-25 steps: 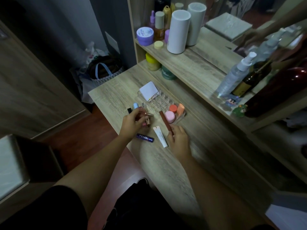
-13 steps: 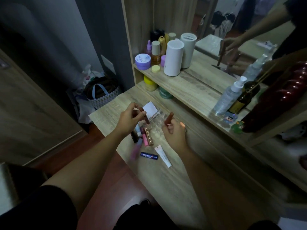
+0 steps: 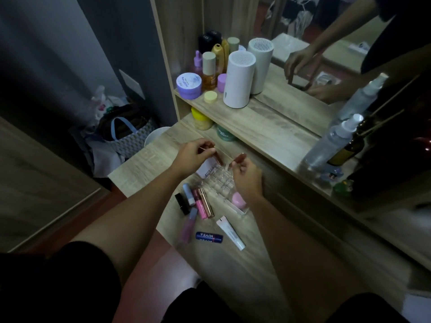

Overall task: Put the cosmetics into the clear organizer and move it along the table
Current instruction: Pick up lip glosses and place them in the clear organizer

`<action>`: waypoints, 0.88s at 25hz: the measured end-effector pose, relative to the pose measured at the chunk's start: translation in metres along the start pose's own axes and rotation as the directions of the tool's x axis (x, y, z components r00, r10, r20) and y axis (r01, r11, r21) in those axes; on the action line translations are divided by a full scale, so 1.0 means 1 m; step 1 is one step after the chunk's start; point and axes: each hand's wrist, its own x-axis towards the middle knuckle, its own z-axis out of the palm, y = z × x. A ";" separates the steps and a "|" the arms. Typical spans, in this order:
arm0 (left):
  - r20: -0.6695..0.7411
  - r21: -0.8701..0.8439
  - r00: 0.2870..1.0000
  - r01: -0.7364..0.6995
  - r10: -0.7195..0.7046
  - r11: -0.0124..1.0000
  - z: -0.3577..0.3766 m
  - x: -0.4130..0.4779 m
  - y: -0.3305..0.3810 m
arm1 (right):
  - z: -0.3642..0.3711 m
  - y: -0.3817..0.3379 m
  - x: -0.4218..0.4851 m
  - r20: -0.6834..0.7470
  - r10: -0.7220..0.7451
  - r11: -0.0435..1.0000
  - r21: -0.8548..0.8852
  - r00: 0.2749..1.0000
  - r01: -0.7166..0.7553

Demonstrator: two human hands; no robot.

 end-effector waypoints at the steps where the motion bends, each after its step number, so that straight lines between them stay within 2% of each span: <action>1: 0.040 0.046 0.999 -0.019 0.017 0.999 0.002 0.002 -0.002 | 0.002 0.002 0.001 0.012 -0.009 0.999 -0.044 1.000 0.009; 5: 0.180 0.184 0.983 -0.058 0.025 0.981 0.009 0.011 -0.006 | 0.010 0.003 0.008 0.052 -0.084 0.981 -0.169 0.995 0.092; 8: 0.225 0.245 0.974 -0.078 0.022 0.966 0.012 0.014 -0.005 | 0.011 0.002 0.009 0.068 -0.091 0.962 -0.252 0.993 0.105; 14: 0.259 0.295 0.965 -0.117 0.038 0.948 0.017 0.015 -0.008 | 0.008 0.003 0.006 0.113 -0.067 0.956 -0.276 0.991 0.096; 22: 0.291 0.329 0.956 -0.139 0.039 0.934 0.019 0.019 -0.006 | 0.005 -0.005 0.000 0.070 -0.102 0.971 -0.211 0.992 0.114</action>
